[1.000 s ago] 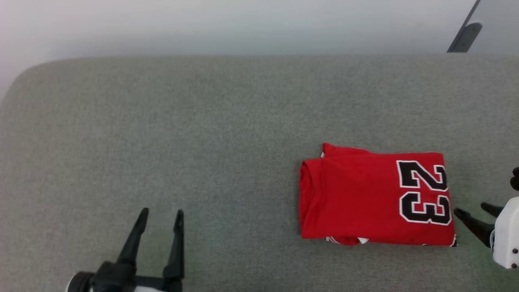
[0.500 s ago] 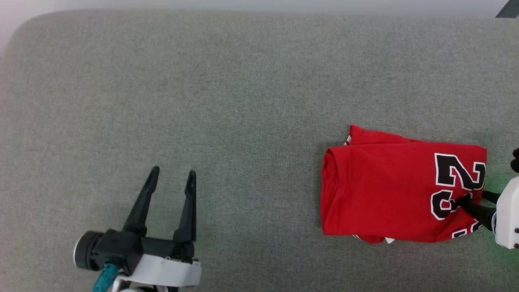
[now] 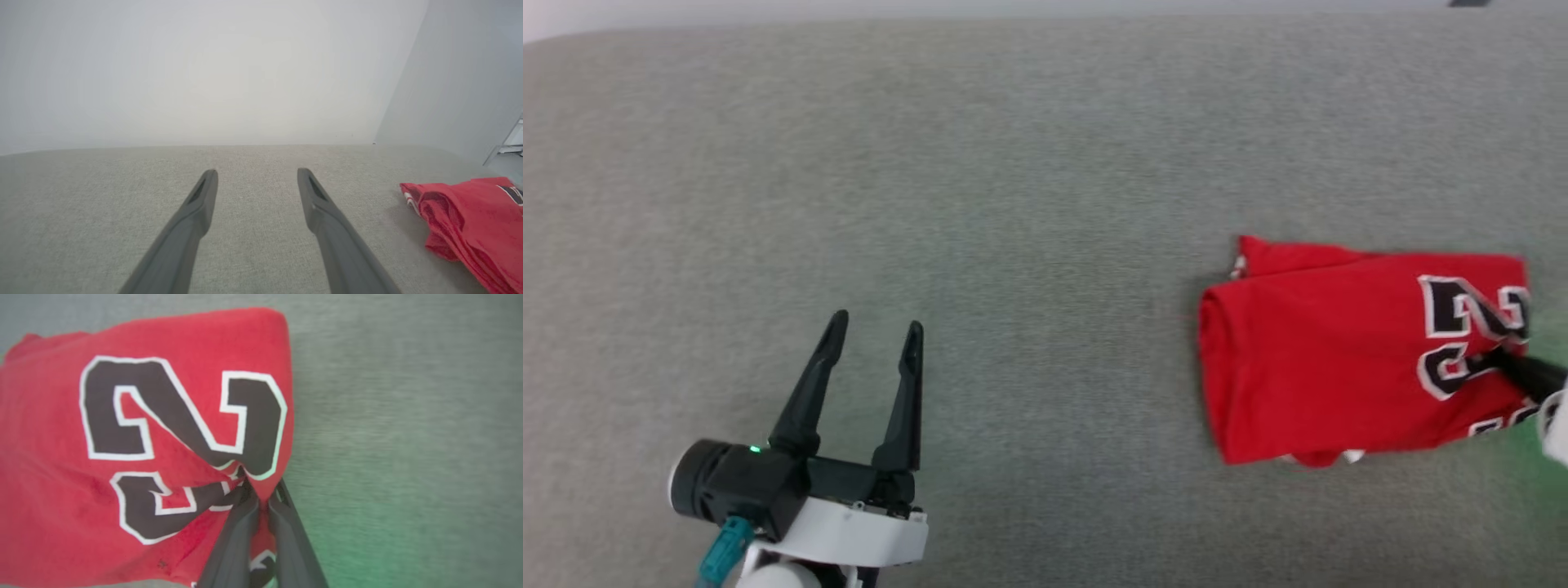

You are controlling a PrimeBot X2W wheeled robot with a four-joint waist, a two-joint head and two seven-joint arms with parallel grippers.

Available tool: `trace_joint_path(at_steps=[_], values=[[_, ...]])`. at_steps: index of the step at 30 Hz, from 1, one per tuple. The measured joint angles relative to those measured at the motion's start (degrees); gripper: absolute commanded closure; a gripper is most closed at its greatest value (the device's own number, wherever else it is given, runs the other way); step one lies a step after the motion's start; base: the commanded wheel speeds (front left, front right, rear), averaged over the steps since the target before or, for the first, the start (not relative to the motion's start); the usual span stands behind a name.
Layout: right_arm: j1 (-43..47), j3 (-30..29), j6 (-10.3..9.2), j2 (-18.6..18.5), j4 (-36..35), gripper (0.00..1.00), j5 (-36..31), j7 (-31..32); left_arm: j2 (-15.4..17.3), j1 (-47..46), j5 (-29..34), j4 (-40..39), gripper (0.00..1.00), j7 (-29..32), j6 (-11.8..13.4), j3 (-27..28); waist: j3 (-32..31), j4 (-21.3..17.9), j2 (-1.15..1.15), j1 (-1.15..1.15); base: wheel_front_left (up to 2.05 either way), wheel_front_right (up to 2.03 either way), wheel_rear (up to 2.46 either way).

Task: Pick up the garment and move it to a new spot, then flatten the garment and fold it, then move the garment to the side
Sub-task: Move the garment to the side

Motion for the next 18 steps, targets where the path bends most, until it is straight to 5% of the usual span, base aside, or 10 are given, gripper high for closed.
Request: trace_joint_path(at_steps=[9,18], values=[[-2.01,-6.57,-0.01,-1.74,5.94,1.0,2.76,-7.59,5.42,-7.42,1.08,1.68,0.0,0.0,0.0,-6.05,1.94,-6.62,0.0,0.0,0.0,0.0,0.0],[-13.26,-8.7,-0.01,-2.67,16.9,1.0,1.07,-13.88,10.83,-26.72,1.1,5.14,0.0,-0.01,0.0,-14.61,8.16,-11.6,0.0,0.0,0.0,0.0,0.0]])
